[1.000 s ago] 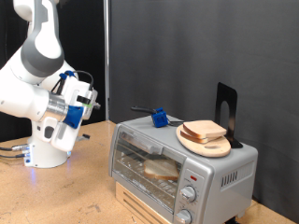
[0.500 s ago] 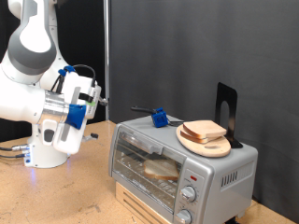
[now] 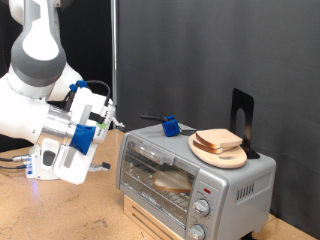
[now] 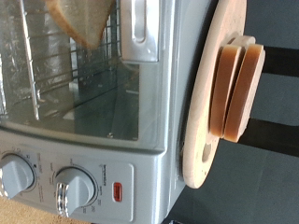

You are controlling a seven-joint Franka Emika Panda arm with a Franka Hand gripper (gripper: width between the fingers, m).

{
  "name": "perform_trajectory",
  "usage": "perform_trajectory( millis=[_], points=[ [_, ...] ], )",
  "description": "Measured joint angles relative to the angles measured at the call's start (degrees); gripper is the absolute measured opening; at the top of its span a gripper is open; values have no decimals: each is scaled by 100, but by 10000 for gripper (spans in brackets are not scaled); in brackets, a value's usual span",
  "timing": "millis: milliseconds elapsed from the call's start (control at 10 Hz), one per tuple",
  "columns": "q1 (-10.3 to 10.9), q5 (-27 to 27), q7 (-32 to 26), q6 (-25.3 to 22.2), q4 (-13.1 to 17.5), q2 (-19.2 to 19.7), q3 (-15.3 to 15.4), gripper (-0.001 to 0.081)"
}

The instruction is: Make a piece of toast with the oven

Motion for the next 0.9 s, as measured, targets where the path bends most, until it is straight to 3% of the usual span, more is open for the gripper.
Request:
perform_trajectory(
  millis=[200, 500, 700, 900],
  points=[
    [-60, -601, 36, -501, 246, 115, -55, 808],
    [-3, -1513, 452, -556, 1164, 790, -26, 808],
    [54, -1472, 632, -262, 1616, 1226, 30, 808],
    [84, -1406, 639, -163, 1743, 1390, 46, 808]
  ],
)
